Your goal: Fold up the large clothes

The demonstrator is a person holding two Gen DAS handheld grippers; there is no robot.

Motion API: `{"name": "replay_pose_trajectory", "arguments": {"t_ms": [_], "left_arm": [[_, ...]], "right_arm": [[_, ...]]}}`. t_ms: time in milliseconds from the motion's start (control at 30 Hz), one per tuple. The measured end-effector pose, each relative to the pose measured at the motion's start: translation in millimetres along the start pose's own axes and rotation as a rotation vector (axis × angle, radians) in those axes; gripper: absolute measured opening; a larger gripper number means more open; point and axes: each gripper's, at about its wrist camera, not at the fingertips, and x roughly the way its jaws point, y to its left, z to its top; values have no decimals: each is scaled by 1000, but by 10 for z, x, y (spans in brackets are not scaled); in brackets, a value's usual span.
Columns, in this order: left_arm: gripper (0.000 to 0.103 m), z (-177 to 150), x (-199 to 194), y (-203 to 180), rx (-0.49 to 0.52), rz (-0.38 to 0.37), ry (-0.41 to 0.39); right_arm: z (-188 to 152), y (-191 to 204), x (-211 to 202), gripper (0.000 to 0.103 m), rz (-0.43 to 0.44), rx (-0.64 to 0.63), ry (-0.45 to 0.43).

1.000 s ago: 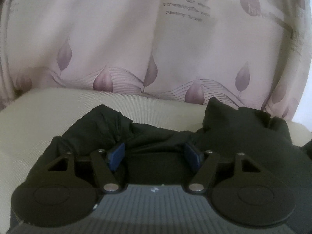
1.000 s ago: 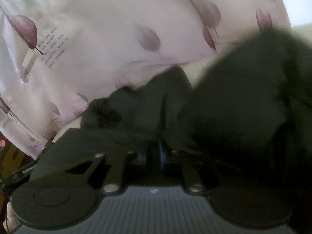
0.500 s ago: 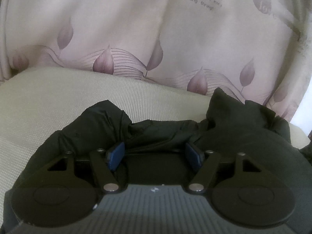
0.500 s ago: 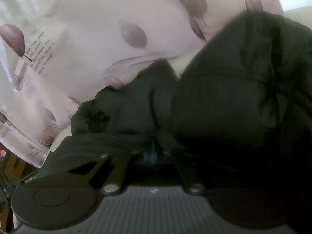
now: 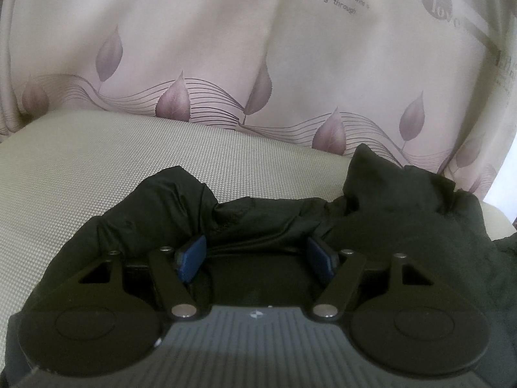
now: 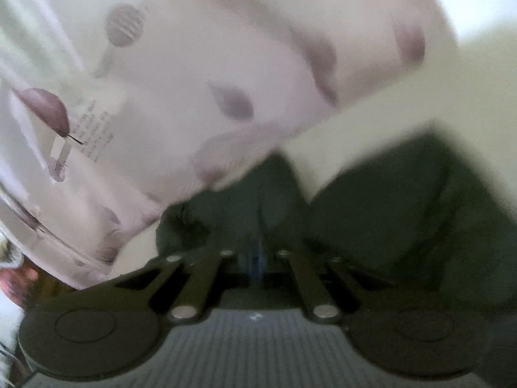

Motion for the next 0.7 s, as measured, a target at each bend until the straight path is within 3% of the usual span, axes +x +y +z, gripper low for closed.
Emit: {"name": "replay_pose_trajectory", "arguments": {"t_ms": [100,167,267,400,567,667,700], "left_arm": [[70,-3,0,4,-4,-3,-1],[70,-5,-2,10,-4,-4,-2],[70,-7,-3,12,-8,-5,-3],[70,-4,0,10,-9,-4,-3],[70,-4,-7,16,-8,-3,-3],[70,-5,-13,15,-6,-2,-5],[70,-5,-15,21,-8,-4,-5]], "right_arm": [[72,-165,-86,1,-147,-83,-4],[69,-431,-70,0,-193,-19,4],[-35,-685,48,0,-174,66,26],[-146,-522,198,0,-254,-79,17],[-126,-568,156,0,-260,-103,22],[-152,-206,111,3,-405,-255,1],[-160,-32,37,5,-391,-297,-26]]}}
